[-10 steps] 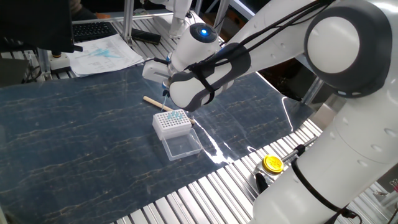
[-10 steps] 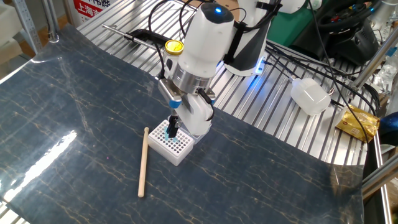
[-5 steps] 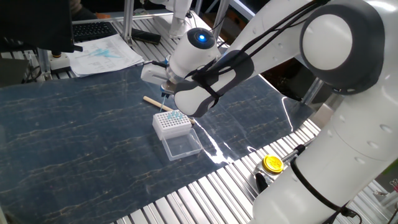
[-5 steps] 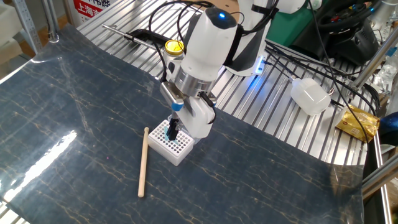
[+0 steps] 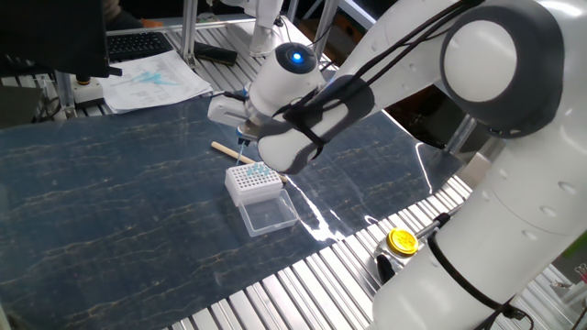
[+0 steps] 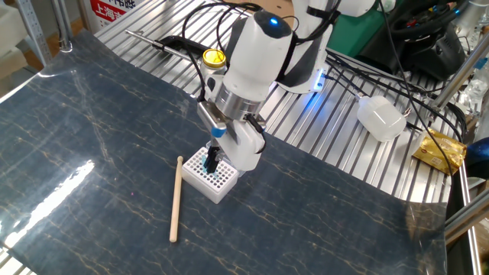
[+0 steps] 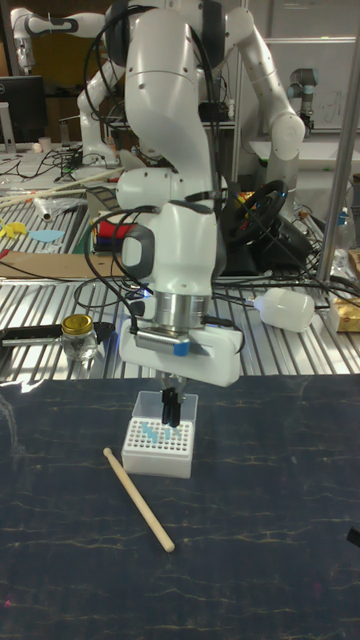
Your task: Insert a medium pipette tip into the holder for medium pipette tips
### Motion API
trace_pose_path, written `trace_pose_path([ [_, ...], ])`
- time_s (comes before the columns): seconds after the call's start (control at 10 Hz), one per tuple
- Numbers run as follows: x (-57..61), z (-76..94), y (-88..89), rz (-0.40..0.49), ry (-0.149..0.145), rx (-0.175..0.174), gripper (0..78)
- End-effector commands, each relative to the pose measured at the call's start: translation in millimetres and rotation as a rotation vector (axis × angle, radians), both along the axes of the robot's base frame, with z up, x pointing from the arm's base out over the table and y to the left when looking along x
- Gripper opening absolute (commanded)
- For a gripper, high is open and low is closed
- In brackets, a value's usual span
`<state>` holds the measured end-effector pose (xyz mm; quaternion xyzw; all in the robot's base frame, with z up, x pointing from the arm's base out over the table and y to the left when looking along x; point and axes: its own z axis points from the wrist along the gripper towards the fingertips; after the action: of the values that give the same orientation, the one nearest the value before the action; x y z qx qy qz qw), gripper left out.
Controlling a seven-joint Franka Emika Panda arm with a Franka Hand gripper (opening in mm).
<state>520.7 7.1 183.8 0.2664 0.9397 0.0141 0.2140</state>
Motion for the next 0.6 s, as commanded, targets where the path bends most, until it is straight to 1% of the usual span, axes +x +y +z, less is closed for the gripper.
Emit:
trace_pose_path([
  [0.1,5.0,-10.9,2.8,0.024,-0.041,-0.015,1.2],
  [0.2,4.8,-9.9,2.4,0.026,-0.041,-0.013,1.2],
  [0.3,4.6,-9.6,2.4,0.034,-0.043,-0.036,1.2],
  [0.4,4.4,-9.5,2.4,0.034,-0.044,-0.045,1.2],
  [0.5,4.0,-9.0,2.9,0.04,-0.039,-0.043,1.2],
  [0.6,3.5,-9.3,3.2,0.05,-0.036,-0.049,1.2],
])
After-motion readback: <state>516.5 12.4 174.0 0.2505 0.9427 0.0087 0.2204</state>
